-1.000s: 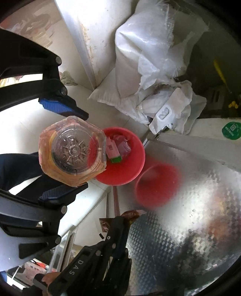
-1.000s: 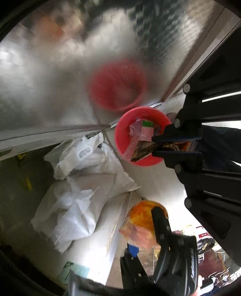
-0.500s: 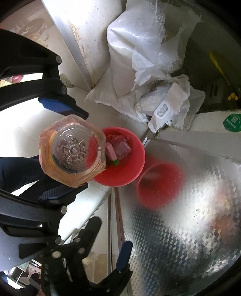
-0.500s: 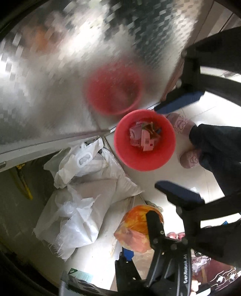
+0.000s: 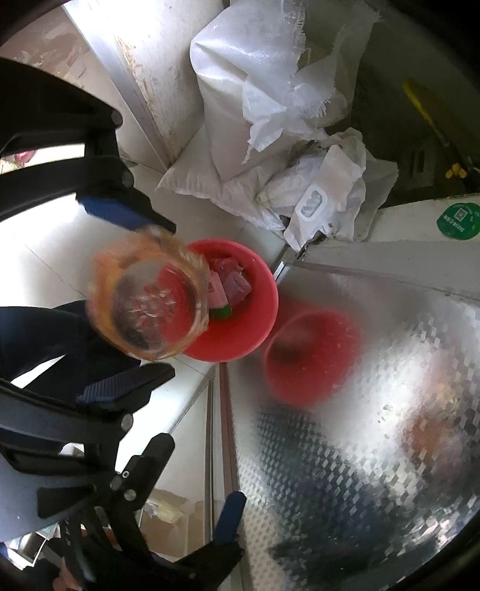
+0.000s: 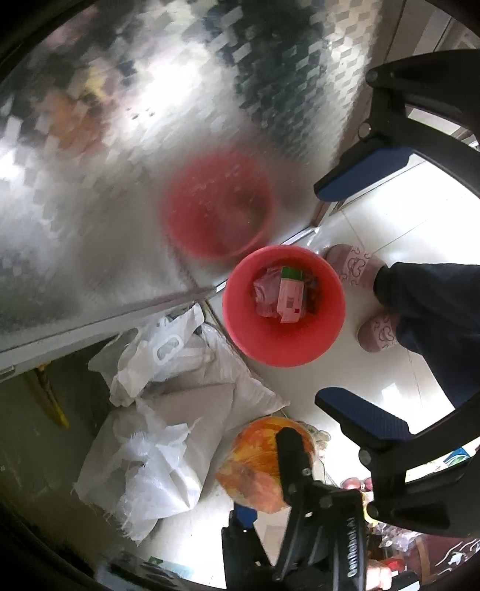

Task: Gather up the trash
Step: 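Open both tools to drop the cup and sachet into the red bin, then raise both tools back up over the counter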

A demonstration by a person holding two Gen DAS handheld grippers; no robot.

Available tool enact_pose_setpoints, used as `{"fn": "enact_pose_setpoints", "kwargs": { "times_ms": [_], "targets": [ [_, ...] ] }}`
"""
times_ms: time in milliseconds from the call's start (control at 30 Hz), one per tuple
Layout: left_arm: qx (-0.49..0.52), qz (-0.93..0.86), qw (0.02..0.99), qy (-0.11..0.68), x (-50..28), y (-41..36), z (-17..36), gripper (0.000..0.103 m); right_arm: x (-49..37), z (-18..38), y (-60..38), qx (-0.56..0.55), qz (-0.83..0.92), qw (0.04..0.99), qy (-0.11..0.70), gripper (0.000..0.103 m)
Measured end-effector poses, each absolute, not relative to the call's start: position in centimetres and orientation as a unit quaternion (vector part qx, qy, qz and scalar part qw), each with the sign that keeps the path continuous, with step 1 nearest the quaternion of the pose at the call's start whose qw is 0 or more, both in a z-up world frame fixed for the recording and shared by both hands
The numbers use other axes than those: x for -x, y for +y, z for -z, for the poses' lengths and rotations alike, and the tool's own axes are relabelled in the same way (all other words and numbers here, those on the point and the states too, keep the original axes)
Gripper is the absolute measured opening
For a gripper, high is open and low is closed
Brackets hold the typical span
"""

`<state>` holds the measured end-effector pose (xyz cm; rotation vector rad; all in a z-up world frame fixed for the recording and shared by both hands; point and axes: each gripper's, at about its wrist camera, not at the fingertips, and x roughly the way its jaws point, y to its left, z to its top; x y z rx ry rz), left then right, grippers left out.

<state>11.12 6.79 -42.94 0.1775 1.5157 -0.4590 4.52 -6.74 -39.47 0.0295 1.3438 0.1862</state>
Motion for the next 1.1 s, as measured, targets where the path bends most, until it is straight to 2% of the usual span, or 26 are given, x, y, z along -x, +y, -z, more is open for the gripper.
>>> {"fn": "enact_pose_setpoints", "kwargs": {
  "times_ms": [33,267,333,700,933,1100],
  "targets": [
    [-0.080,0.207,0.699,0.680,-11.2,6.8,43.0,0.083,-4.5,39.5,-6.8,-0.015,-0.085,0.778,0.622,0.101],
    [-0.090,0.205,0.701,0.677,-11.3,6.7,43.2,0.086,-4.5,39.7,-7.1,-0.019,-0.080,0.776,0.626,0.101],
    [-0.087,0.211,0.707,0.670,-11.1,6.7,42.9,0.090,-4.5,39.7,-7.1,-0.020,-0.080,0.775,0.626,0.101],
    [-0.091,0.216,0.712,0.661,-8.4,8.2,38.4,0.090,-3.0,37.1,-6.5,-0.016,-0.102,0.774,0.625,0.101],
    [-0.089,0.187,0.736,0.644,-5.5,9.7,30.8,0.090,-0.8,30.6,-5.5,0.006,-0.133,0.782,0.609,0.101],
    [-0.069,0.178,0.766,0.614,-4.1,10.8,22.9,0.090,0.7,24.0,-4.5,0.026,-0.159,0.795,0.585,0.102]
  ]
}}
